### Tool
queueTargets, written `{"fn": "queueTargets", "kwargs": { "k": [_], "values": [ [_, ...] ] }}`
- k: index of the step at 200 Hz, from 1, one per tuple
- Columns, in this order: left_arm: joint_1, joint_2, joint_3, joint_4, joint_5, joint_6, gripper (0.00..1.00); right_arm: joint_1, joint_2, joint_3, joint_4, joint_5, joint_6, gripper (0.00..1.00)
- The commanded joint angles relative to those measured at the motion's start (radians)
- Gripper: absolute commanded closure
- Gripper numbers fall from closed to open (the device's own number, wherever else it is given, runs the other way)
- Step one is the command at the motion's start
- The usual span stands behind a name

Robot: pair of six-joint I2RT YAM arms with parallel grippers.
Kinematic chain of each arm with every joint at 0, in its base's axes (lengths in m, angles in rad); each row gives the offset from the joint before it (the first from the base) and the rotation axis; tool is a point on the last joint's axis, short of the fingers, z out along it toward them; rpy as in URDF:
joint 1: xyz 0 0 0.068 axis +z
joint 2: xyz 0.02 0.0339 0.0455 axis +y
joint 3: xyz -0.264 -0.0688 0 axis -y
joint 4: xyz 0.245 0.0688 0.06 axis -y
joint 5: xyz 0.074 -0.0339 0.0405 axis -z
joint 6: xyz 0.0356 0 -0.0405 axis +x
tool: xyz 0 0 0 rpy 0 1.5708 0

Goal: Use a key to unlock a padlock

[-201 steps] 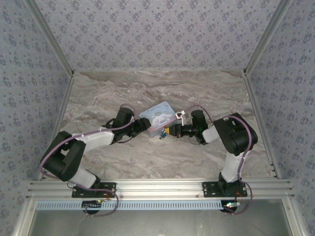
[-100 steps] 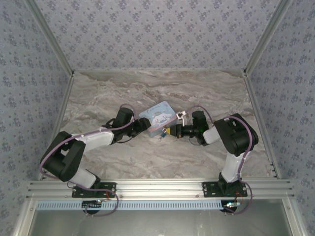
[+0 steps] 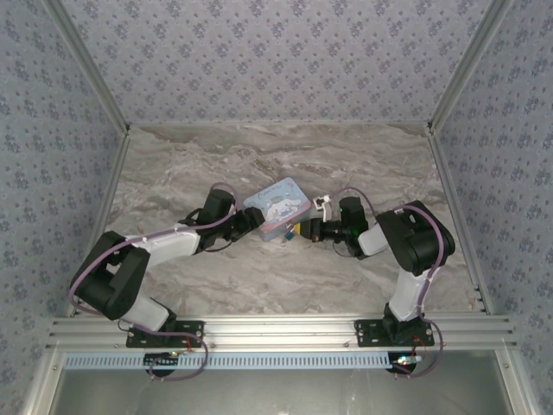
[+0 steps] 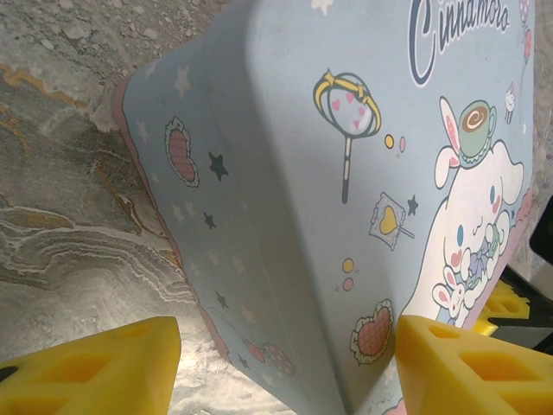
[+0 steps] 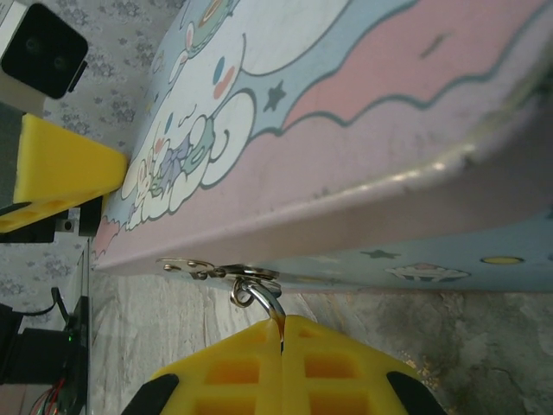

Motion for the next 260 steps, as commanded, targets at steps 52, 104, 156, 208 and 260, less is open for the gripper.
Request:
{"fn": "queueTargets", "kwargs": {
  "k": [52,104,156,208,260],
  "values": [
    [-0.016,0.001,-0.031,-0.106,-0.022,0.017,0.34,-0.008,-0.050,-0.038,0.091,0.074,0.073,1.00],
    [-0.016,-0.009,-0.031,-0.111,-0.027,0.016,0.33,-0.039,-0.100,-0.055,0.035,0.098,0.062,1.00],
    [-0.013,-0.022,-0.024,-0.131,-0.041,0.028,0.31,-0.065,-0.176,-0.081,-0.066,0.099,0.016,1.00],
    [0.011,0.003,-0.013,-0.128,-0.039,0.044,0.31,-0.068,-0.348,-0.089,-0.330,0.112,-0.071,1.00],
    [0.050,0.057,0.011,-0.104,-0.020,0.068,0.31,-0.069,-0.582,-0.087,-0.656,0.136,-0.115,1.00]
  ]
}}
